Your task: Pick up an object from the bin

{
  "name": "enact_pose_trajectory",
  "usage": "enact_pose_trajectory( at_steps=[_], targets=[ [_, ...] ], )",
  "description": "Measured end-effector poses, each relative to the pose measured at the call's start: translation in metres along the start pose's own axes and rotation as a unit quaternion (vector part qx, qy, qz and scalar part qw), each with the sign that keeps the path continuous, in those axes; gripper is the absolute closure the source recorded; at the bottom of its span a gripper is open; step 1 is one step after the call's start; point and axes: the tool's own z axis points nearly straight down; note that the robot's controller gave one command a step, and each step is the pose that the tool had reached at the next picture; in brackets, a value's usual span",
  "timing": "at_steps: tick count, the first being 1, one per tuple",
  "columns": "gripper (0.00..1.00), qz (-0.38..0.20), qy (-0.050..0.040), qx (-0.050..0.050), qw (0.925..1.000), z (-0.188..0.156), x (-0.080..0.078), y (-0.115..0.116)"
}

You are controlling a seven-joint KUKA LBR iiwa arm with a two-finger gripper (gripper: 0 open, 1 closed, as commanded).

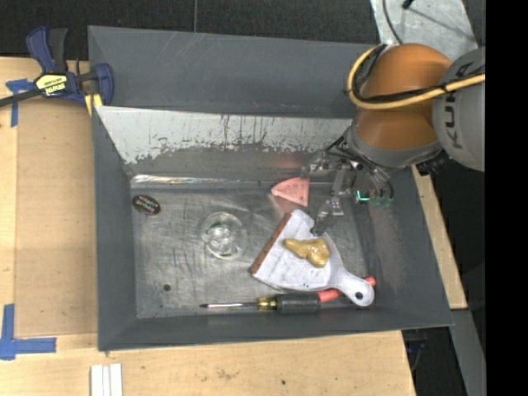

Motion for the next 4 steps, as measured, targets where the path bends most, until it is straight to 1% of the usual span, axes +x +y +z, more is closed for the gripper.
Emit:
enact_pose_trajectory(
  at_steps=[1,2,3,4],
  targets=[
    [0.00,0.000,-0.0040,0.000,1.0000,-0.005,-0.002,0.000],
    [0.00,-0.036,-0.0072,0.001,0.9993,0.025,-0.005,0.011],
    [0.00,-0.033,-0.0048,0.000,0.9994,0.054,-0.025,0.003],
    [1.00,0.047,-0.0226,-0.001,0.9986,0.079,-0.007,0.004]
  ],
)
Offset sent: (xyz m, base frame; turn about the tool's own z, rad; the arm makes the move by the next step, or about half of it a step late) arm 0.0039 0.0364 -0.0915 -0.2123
